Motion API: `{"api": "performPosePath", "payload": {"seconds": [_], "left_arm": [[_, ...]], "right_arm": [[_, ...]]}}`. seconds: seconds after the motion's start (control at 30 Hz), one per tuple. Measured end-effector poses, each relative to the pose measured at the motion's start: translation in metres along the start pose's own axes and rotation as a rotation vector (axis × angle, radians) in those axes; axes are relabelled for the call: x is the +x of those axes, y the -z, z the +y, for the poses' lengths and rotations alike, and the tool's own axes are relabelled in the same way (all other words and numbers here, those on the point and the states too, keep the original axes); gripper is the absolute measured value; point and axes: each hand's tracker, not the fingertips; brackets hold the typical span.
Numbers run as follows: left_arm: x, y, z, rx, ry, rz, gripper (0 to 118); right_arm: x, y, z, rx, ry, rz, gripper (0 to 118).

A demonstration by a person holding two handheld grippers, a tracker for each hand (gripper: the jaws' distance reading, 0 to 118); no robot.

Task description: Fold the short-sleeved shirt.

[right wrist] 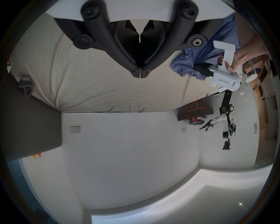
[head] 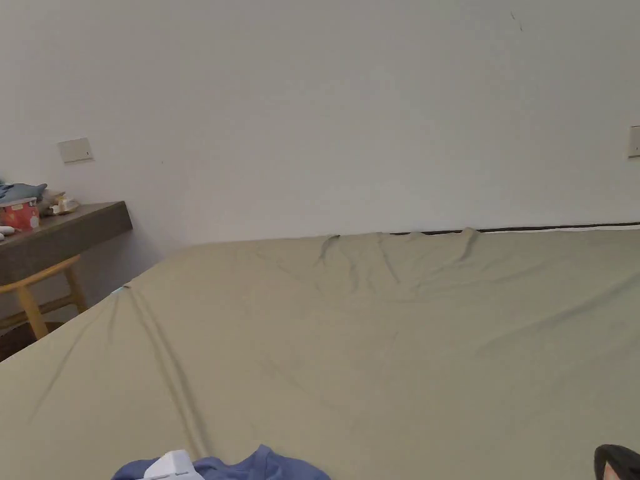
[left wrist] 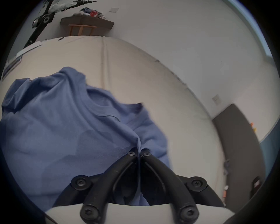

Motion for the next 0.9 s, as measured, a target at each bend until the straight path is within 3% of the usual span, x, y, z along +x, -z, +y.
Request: {"api": "performPosePath", "payload": {"seconds": [0.07,0.2,0.33,0.5,0.57,0.63,0.7,0.8,0.83,0.87,0.9], "left_arm": [[0.018,0.005,0.008,-0.016,0.029,-0.074,0],[0.093,0.014,0.013,-0.006,0.123,-0.217,0],[0.193,0.035,0.001,-0.078,0.237,-0.456,0],[0.331,0.035,-0.098,-0.289,0.589,-0.693,0],[0.361,0.031,-0.152,-0.391,0.592,-0.788,0],[0.384,0.025,-0.199,-0.506,0.632,-0.887,0],[0.397,0.018,-0.243,-0.546,0.713,-0.969,0],[0.396,0.030,-0.284,-0.601,0.673,-0.876,0],[0.390,0.035,-0.292,-0.607,0.627,-0.825,2],[0.381,0.039,-0.298,-0.590,0.544,-0.788,12],[0.373,0.041,-0.300,-0.559,0.506,-0.768,36]], "right_arm": [[0.013,-0.009,0.008,0.014,0.018,-0.027,0],[0.038,-0.036,0.024,0.068,-0.043,-0.152,0],[0.070,-0.075,0.043,0.121,0.008,-0.263,0],[0.110,-0.143,0.076,0.200,-0.040,-0.501,0],[0.121,-0.173,0.090,0.245,-0.082,-0.586,0],[0.132,-0.197,0.097,0.244,-0.052,-0.640,0],[0.140,-0.215,0.100,0.248,-0.078,-0.665,0],[0.150,-0.222,0.089,0.218,-0.079,-0.683,0],[0.151,-0.220,0.084,0.194,-0.060,-0.691,0],[0.152,-0.216,0.079,0.160,-0.023,-0.712,0],[0.153,-0.213,0.077,0.164,-0.045,-0.706,0]]}}
